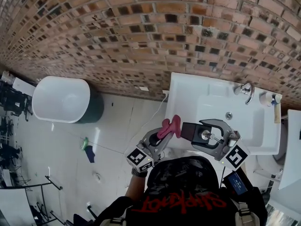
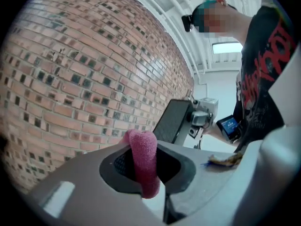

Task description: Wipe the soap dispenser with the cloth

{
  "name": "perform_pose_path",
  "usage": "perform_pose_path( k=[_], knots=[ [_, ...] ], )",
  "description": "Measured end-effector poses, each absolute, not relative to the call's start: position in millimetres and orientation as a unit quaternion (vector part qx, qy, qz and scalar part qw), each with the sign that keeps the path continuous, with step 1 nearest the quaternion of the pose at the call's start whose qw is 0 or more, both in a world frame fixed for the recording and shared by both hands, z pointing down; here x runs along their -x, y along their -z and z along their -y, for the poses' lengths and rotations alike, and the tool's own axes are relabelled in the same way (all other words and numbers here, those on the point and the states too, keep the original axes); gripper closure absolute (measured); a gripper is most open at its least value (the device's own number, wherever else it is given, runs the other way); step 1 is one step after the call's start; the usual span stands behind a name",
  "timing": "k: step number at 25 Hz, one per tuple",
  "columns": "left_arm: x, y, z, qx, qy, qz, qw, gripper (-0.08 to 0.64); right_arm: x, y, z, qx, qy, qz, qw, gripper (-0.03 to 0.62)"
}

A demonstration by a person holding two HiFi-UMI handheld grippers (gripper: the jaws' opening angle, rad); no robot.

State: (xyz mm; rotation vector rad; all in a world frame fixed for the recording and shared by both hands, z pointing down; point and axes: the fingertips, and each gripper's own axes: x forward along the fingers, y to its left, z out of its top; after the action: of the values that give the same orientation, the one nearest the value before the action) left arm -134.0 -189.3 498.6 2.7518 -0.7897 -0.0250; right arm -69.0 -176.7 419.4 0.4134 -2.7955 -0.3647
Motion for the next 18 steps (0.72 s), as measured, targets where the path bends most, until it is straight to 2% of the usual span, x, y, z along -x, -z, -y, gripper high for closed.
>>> perform_pose_path(
  k=[7,12,16,18],
  knots=[
    [133.1,-407.9,167.2,-0.964,0.144,0.195,0.11,0.509,66.7,-461.9,174.4,-0.168,0.075,0.961,0.206,0.277],
    [97.2,-409.6,150.0,-0.984,0.071,0.147,0.067,0.509,71.6,-462.5,167.1,-0.158,0.073,0.963,0.207,0.276],
    [82.5,-418.5,150.0,-0.984,0.061,0.149,0.081,0.509,66.7,-459.3,165.2,-0.161,0.076,0.962,0.206,0.278],
    [82.4,-428.6,153.2,-0.981,0.048,0.162,0.091,0.509,64.0,-452.1,164.1,-0.159,0.082,0.966,0.184,0.278]
  ],
)
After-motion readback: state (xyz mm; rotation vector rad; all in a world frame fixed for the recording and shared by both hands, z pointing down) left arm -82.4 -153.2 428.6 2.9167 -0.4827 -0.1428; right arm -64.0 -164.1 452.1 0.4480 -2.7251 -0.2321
